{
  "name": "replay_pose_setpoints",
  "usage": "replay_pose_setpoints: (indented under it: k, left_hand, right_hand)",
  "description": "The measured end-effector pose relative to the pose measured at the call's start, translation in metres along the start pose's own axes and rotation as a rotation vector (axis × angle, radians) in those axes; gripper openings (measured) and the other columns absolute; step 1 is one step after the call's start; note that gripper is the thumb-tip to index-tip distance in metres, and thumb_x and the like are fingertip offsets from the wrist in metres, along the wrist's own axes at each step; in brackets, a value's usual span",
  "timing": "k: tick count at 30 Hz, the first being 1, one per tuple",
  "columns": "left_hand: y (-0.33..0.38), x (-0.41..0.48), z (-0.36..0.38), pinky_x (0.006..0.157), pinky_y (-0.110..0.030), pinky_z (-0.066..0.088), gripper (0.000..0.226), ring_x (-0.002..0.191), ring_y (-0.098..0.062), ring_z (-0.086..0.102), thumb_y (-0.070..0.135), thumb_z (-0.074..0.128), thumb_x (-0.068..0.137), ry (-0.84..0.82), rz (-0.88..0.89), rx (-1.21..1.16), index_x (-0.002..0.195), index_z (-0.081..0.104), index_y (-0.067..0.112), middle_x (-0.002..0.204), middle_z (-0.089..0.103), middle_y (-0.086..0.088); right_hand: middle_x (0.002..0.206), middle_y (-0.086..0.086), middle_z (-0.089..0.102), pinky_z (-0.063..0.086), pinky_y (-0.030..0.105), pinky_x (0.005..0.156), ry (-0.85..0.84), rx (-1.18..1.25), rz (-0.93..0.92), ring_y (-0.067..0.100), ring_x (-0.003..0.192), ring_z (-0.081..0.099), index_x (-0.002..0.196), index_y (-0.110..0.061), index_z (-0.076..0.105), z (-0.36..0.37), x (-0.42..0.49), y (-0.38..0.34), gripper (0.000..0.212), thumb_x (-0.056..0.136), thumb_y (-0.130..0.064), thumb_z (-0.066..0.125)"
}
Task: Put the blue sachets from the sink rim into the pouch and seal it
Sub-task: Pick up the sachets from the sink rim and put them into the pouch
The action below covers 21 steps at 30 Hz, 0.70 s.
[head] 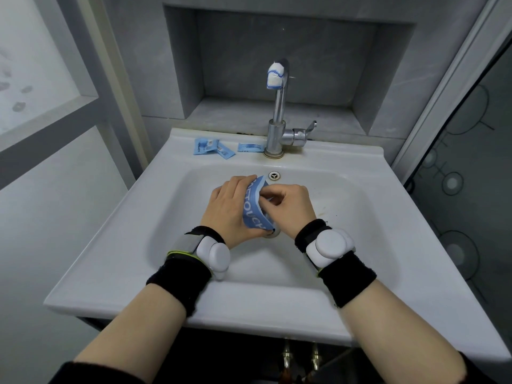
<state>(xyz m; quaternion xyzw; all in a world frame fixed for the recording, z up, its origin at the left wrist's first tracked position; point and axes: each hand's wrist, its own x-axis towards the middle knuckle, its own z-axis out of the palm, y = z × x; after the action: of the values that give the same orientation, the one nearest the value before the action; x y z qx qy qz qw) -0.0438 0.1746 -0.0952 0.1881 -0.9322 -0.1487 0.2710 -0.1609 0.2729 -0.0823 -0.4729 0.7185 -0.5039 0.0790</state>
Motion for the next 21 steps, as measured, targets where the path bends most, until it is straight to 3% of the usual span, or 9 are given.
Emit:
replay_pose_setpoints:
  k: [9,15,21]
  left_hand:
    - [-0.007,0.002,0.005,0.1,-0.038,0.037,0.099,0.119,-0.02,0.045,0.058,0.078,0.058,0.063,-0.089,0.001,0.139,0.037,0.018,0.131,0.047,-0.002]
    - [-0.017,0.004,0.012,0.097,-0.034,0.036,0.108,0.12,-0.017,0.043,0.068,0.074,0.054,0.083,-0.187,0.005,0.141,0.03,0.023,0.133,0.043,0.002]
    - [-0.019,0.003,0.008,0.095,-0.038,0.043,0.107,0.117,-0.021,0.049,0.071,0.075,0.049,0.214,-0.347,-0.127,0.136,0.032,0.026,0.129,0.046,0.0]
  right_hand:
    - [0.078,-0.012,0.074,0.058,0.036,0.071,0.15,0.022,0.014,0.009,0.067,0.069,0.086,-0.026,0.076,-0.002,0.003,0.005,0.009,0.082,-0.022,0.069]
    - [0.08,-0.016,0.072,0.058,0.036,0.073,0.234,0.016,0.071,0.008,0.067,0.069,0.089,-0.027,0.074,-0.005,0.006,0.007,0.009,0.084,-0.023,0.067]
    - [0.085,-0.014,0.073,0.058,0.035,0.074,0.245,0.022,0.12,0.01,0.068,0.069,0.091,-0.027,0.074,-0.005,0.008,0.012,0.011,0.083,-0.025,0.067]
